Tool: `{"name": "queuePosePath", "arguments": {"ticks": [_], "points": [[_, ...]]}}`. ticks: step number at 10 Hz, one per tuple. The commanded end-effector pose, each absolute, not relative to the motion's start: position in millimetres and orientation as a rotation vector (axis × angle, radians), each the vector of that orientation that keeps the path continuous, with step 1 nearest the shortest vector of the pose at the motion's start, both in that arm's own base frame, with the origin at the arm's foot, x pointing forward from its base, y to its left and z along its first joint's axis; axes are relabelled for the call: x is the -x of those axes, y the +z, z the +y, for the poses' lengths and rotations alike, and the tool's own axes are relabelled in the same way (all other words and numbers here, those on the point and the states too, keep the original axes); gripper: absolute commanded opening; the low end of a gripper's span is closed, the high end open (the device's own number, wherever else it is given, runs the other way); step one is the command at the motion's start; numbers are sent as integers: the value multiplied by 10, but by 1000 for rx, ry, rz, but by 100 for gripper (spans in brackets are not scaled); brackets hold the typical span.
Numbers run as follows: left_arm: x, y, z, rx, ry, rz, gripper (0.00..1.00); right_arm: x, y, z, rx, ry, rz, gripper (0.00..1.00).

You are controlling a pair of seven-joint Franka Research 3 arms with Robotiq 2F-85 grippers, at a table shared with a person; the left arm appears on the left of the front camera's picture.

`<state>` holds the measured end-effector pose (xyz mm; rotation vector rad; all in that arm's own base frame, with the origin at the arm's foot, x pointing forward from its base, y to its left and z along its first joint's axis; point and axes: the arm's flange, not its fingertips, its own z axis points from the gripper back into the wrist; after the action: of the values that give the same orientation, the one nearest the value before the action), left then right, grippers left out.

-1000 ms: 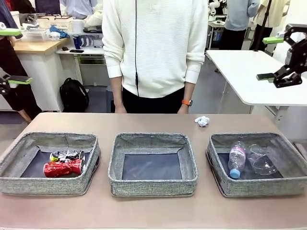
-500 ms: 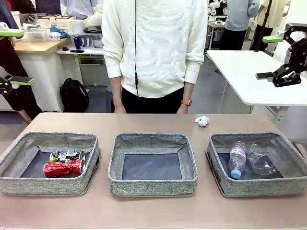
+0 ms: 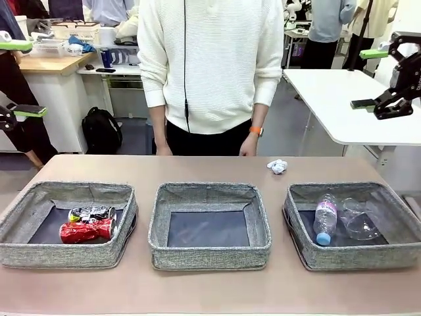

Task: Sort the waste into the appropriate baskets.
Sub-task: Pick up the waste item pointed out by the person.

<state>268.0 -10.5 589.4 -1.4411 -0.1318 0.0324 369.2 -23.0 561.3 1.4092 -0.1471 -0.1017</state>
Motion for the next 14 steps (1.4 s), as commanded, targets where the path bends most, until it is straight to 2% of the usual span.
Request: {"name": "queuePosePath", "arguments": {"ticks": [1,13,14], "points": [[-2680,5905,-62,1437,7,-138,100,-3717,5629,-209,-1428,-103,-152,100],[-2680,5905,-62,1437,7,-138,100,-3692,5613,-230,-1409,-102,-147,100],[-2680,5905,-62,1437,7,-138,100,-3824,5536,-121,-907,-294,-296,100]]}}
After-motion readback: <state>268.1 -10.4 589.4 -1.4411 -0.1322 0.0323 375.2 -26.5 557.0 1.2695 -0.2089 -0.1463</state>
